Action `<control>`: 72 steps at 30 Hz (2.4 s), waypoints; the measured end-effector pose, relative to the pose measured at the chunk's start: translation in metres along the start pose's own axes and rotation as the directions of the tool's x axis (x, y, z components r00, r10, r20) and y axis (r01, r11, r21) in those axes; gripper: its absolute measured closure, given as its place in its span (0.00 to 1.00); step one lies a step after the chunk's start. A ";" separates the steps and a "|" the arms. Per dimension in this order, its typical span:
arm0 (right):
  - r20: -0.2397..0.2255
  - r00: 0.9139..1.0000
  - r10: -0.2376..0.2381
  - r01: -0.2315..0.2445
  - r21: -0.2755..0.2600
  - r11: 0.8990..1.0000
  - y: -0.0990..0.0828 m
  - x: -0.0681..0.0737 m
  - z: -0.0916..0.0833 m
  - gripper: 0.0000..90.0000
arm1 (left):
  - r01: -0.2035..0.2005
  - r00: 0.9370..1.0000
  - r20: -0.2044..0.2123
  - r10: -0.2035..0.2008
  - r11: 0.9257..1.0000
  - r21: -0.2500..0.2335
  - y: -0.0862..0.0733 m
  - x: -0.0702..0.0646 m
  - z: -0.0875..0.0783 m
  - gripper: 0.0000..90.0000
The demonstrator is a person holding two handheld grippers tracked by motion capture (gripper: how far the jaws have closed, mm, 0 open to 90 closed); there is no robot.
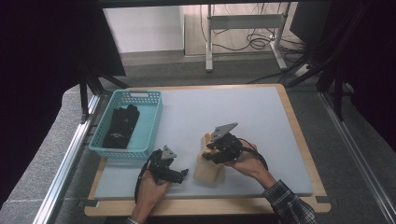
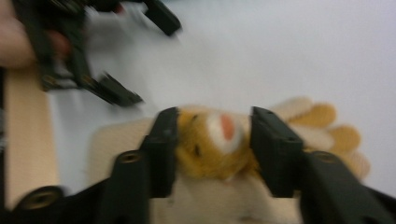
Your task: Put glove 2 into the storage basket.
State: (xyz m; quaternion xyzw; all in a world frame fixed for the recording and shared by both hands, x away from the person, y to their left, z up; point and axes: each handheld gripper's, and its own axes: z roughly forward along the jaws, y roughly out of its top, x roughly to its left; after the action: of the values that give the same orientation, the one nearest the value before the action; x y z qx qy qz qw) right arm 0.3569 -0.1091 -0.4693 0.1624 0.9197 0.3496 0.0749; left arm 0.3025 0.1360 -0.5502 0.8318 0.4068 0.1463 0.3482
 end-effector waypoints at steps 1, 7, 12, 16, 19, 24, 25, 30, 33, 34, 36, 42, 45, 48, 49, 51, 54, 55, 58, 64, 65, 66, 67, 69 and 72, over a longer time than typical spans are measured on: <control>0.006 1.000 0.022 -0.022 -0.002 1.000 -0.004 -0.002 0.001 0.48 | -0.001 1.000 -0.001 0.001 1.000 0.001 0.000 0.000 0.000 0.01; 0.041 0.976 0.214 -0.211 -0.077 0.975 -0.014 -0.006 -0.022 0.45 | 0.003 1.000 0.000 -0.003 1.000 -0.001 0.000 0.000 0.000 0.01; 0.046 0.956 0.289 -0.285 -0.087 0.955 -0.015 0.009 -0.021 0.45 | 0.006 1.000 0.000 -0.006 1.000 -0.002 0.000 0.000 0.000 0.01; 0.097 0.946 0.309 -0.304 -0.059 0.951 -0.018 0.017 0.002 0.53 | 0.000 1.000 -0.001 0.000 1.000 0.000 0.000 0.000 0.000 0.01; 0.146 0.956 0.254 -0.250 -0.047 0.967 -0.023 0.021 0.012 0.67 | 0.003 1.000 0.000 -0.003 1.000 0.000 0.000 0.000 0.000 0.01; 0.195 0.976 0.101 -0.095 -0.041 0.995 -0.018 0.023 -0.008 0.71 | 0.003 1.000 0.000 -0.003 1.000 0.000 0.000 0.000 0.000 0.01; 0.199 0.977 0.073 -0.064 -0.049 0.997 -0.015 0.022 -0.015 0.71 | 0.004 1.000 0.001 -0.004 1.000 0.000 0.000 0.000 0.000 0.01; 0.162 0.986 -0.047 0.052 -0.024 0.998 0.004 0.014 -0.030 0.70 | 0.004 1.000 0.000 -0.004 1.000 0.000 0.000 0.000 0.000 0.01; 0.092 0.995 -0.037 0.036 0.012 0.999 0.005 0.006 -0.018 0.69 | 0.001 1.000 0.000 -0.001 1.000 0.000 0.000 0.000 0.000 0.01; 0.075 0.997 -0.021 0.019 0.025 1.000 0.003 0.004 -0.012 0.69 | 0.000 1.000 0.000 0.000 1.000 0.000 0.000 0.000 0.000 0.01; 0.041 0.999 0.020 -0.022 0.058 0.998 -0.006 -0.002 -0.001 0.67 | 0.000 1.000 -0.001 0.000 1.000 0.000 0.000 0.000 0.000 0.01; -0.014 0.995 0.103 -0.104 -0.003 0.995 -0.022 -0.010 -0.001 0.43 | 0.000 1.000 0.000 0.000 1.000 0.000 0.000 0.000 0.000 0.01; 0.018 0.992 0.129 -0.127 -0.057 0.990 -0.022 -0.016 -0.018 0.44 | 0.001 1.000 -0.001 -0.001 1.000 -0.001 0.000 0.000 0.000 0.01; 0.071 0.980 0.185 -0.179 -0.085 0.980 -0.028 -0.025 -0.032 0.61 | 0.001 1.000 -0.001 -0.001 1.000 -0.001 0.000 0.000 0.000 0.01; 0.088 0.975 0.203 -0.196 -0.084 0.977 -0.031 -0.028 -0.035 0.67 | 0.000 1.000 0.000 0.000 1.000 0.000 0.000 0.000 0.000 0.01; 0.115 0.968 0.224 -0.215 -0.087 0.973 -0.038 -0.032 -0.038 0.78 | 0.000 1.000 0.000 0.000 1.000 0.000 0.000 0.000 0.000 0.01; 0.116 0.963 0.243 -0.235 -0.084 0.968 -0.046 -0.034 -0.037 0.84 | 0.000 1.000 0.000 0.000 1.000 0.000 0.000 0.000 0.000 0.01; 0.116 0.962 0.245 -0.237 -0.079 0.968 -0.048 -0.033 -0.036 0.85 | -0.002 1.000 0.000 0.002 1.000 0.002 0.000 0.000 0.000 0.01; 0.105 0.961 0.255 -0.248 -0.076 0.966 -0.053 -0.033 -0.032 0.85 | -0.002 1.000 0.000 0.002 1.000 0.002 0.000 0.000 0.000 0.01; 0.099 0.946 0.309 -0.299 -0.103 0.949 -0.052 -0.038 -0.016 0.64 | 0.000 1.000 0.001 0.000 1.000 0.002 0.000 0.000 0.000 0.01; 0.102 0.943 0.318 -0.309 -0.091 0.947 -0.052 -0.040 -0.009 0.63 | 0.000 1.000 0.001 0.000 1.000 0.002 0.000 0.000 0.000 0.01; 0.091 0.939 0.331 -0.325 -0.076 0.943 -0.053 -0.042 -0.003 0.64 | 0.000 1.000 0.001 0.000 1.000 0.002 0.000 0.000 0.000 0.01; 0.079 0.937 0.340 -0.337 -0.051 0.940 -0.055 -0.044 0.004 0.69 | 0.000 1.000 0.001 0.000 1.000 0.002 0.000 0.000 0.000 0.01; 0.058 0.932 0.358 -0.357 -0.029 0.934 -0.061 -0.044 0.014 0.86 | 0.000 1.000 0.000 0.000 1.000 0.002 0.000 0.000 0.000 0.01; 0.074 0.933 0.351 -0.345 -0.080 0.935 -0.061 -0.039 0.005 0.94 | 0.000 1.000 0.001 0.000 1.000 0.002 0.000 0.000 0.000 0.01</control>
State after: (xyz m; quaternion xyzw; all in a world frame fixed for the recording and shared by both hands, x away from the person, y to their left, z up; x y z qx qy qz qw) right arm 0.3795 -0.1622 -0.5124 0.3353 0.8601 0.3801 0.0571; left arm 0.3024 0.1360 -0.5501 0.8322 0.4069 0.1452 0.3474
